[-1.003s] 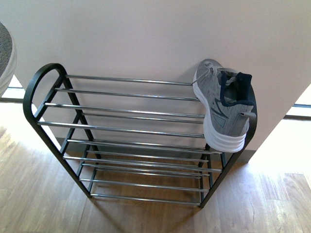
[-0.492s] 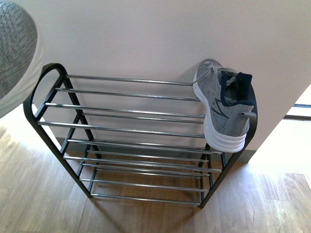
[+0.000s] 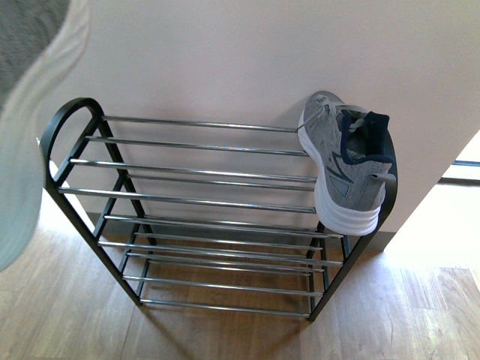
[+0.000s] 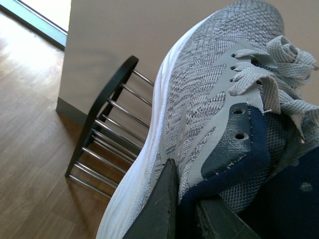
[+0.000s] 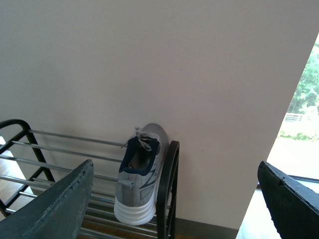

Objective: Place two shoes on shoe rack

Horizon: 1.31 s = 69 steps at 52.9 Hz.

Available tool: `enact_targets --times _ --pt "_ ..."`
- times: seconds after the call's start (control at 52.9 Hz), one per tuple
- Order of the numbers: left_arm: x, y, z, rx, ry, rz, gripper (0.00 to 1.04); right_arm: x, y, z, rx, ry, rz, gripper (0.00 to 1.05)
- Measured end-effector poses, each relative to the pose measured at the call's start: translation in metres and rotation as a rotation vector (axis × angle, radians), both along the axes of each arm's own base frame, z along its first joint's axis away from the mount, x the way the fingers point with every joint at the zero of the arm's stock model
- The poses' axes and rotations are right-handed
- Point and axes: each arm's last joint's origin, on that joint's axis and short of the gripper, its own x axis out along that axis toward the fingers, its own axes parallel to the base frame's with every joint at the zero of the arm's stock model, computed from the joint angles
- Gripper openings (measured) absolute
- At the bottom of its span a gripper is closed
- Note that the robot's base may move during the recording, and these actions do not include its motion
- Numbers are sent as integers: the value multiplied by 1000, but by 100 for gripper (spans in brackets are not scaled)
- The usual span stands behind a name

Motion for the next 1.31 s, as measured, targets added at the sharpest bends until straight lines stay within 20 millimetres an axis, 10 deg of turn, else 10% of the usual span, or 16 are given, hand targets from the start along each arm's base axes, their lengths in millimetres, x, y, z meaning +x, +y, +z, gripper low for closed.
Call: enact_targets --times 1.305 --pt "162 -107 -110 -160 236 -228 2 0 0 0 0 0 0 96"
